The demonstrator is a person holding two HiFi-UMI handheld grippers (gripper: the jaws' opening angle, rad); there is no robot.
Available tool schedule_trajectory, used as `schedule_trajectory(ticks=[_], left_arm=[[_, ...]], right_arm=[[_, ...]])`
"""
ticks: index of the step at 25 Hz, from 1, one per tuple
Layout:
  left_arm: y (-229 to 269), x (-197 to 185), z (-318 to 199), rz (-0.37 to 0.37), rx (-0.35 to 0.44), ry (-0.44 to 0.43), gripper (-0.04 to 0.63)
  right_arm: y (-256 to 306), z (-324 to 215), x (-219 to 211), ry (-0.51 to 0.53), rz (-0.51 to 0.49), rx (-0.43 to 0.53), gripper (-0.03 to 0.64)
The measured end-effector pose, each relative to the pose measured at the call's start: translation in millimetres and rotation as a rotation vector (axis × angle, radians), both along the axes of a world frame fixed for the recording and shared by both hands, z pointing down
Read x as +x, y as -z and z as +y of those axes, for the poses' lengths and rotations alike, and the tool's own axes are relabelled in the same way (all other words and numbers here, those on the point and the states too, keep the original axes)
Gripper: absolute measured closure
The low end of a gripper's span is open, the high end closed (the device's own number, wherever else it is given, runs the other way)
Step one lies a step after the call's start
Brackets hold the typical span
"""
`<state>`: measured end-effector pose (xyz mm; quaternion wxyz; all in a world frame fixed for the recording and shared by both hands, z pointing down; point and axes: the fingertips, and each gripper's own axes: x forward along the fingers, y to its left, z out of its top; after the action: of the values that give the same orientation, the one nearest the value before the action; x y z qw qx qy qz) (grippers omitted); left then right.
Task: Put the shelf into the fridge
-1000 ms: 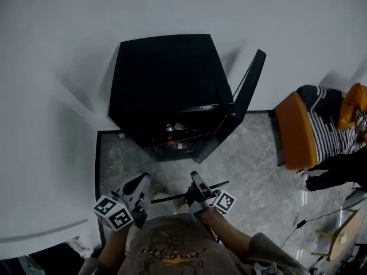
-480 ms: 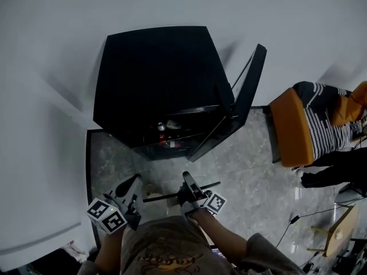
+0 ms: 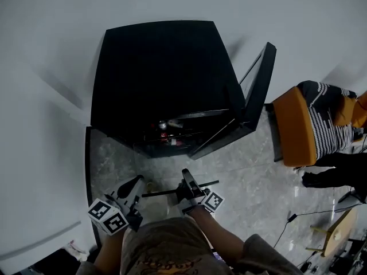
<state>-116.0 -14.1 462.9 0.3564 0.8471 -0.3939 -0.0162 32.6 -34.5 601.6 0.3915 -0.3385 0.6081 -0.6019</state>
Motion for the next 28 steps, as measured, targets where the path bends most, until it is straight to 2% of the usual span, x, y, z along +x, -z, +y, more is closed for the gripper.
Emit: schedule_trajectory(ticks=[28], left_arm=[[-25,-12,4,-0.016,-0.025,0.007,0.597]], right_arm=[[-70,-55,-14,-0.033,0.046,-0.047,0.591]])
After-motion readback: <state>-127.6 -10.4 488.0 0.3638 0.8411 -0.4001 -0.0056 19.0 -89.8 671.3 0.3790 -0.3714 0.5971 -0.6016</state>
